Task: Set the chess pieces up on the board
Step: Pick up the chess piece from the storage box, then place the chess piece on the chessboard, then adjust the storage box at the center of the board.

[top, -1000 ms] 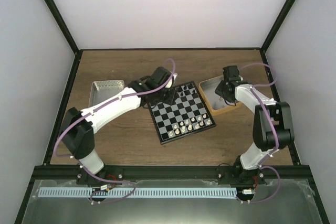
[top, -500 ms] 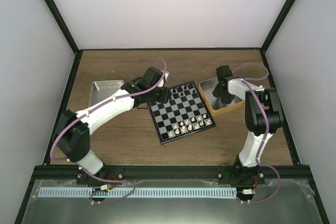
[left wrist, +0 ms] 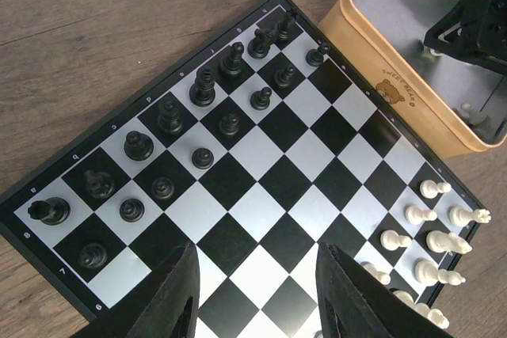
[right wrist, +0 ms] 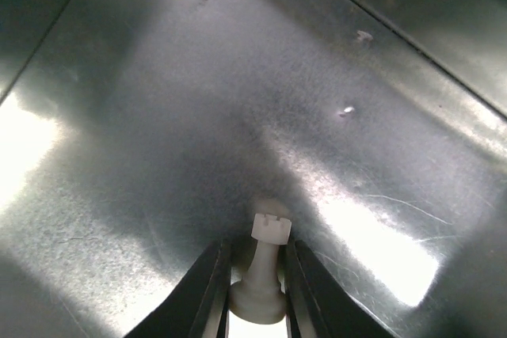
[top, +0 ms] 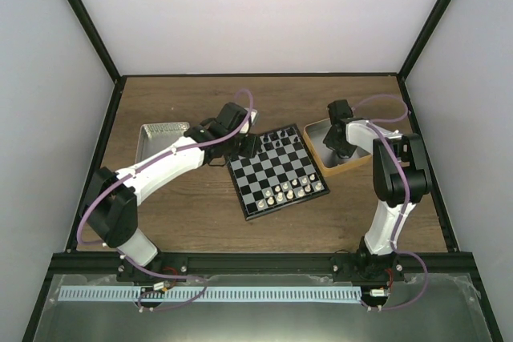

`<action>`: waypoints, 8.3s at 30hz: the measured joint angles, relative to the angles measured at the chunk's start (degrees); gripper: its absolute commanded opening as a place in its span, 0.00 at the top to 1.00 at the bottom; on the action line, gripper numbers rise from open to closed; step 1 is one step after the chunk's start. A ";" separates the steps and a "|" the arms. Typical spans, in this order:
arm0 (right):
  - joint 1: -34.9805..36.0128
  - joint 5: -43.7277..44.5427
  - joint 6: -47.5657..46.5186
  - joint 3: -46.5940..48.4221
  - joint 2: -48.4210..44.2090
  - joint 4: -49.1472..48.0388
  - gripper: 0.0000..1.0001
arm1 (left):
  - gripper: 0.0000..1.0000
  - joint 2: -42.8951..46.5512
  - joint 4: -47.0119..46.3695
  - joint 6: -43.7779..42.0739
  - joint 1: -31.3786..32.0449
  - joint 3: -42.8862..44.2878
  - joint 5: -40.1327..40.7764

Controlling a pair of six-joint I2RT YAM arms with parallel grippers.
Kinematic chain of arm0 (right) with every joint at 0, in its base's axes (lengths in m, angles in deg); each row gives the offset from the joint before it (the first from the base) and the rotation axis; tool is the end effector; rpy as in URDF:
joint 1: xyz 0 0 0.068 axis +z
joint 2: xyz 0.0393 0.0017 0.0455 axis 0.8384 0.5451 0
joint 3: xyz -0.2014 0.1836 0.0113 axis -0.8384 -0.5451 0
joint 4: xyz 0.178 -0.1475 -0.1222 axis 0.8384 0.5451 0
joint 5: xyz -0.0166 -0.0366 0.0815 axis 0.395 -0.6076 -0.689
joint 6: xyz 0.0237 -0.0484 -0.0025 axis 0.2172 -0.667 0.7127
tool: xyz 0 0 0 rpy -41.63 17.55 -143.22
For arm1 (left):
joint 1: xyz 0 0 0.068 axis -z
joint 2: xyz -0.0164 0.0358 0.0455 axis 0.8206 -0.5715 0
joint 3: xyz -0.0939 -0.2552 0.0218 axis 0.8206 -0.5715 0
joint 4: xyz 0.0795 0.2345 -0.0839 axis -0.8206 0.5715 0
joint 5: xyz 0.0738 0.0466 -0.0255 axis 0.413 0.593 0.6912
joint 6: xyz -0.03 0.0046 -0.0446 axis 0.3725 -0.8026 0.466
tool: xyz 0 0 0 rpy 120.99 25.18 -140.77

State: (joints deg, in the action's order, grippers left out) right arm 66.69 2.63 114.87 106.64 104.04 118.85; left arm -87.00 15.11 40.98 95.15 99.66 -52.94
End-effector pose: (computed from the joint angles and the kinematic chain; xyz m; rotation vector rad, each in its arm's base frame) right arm 0.3547 0.0526 0.1525 0.7550 2.6206 -0.0819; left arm 0.2674 -0.2270 0.2653 0.4924 2.4399 -0.5157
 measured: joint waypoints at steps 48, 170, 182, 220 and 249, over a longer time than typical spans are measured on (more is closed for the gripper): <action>12.94 -73.72 -10.88 -16.46 -25.42 -53.13 0.83 | 0.40 14.25 -38.82 36.37 -9.20 -13.94 -37.44; 13.42 -14.16 -1.51 -29.79 -49.88 -16.06 0.26 | 0.67 11.67 -29.35 17.64 29.16 -41.03 26.75; 13.42 -14.14 -1.51 -29.79 -49.81 -16.06 0.26 | 0.53 20.59 -28.15 18.62 29.16 -41.07 27.63; 13.42 -14.14 -1.53 -30.12 -49.22 -16.24 0.26 | 0.72 11.10 -25.07 16.13 27.21 -39.39 19.69; 1.01 -6.03 -8.76 -15.15 -30.80 -0.04 0.35 | 0.45 29.40 -15.98 9.01 10.93 -24.94 23.39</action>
State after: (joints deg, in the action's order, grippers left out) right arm 67.69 -3.40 106.11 91.49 73.24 118.80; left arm -57.60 -0.87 49.99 106.08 74.72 -29.55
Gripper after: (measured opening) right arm 0.588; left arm 0.552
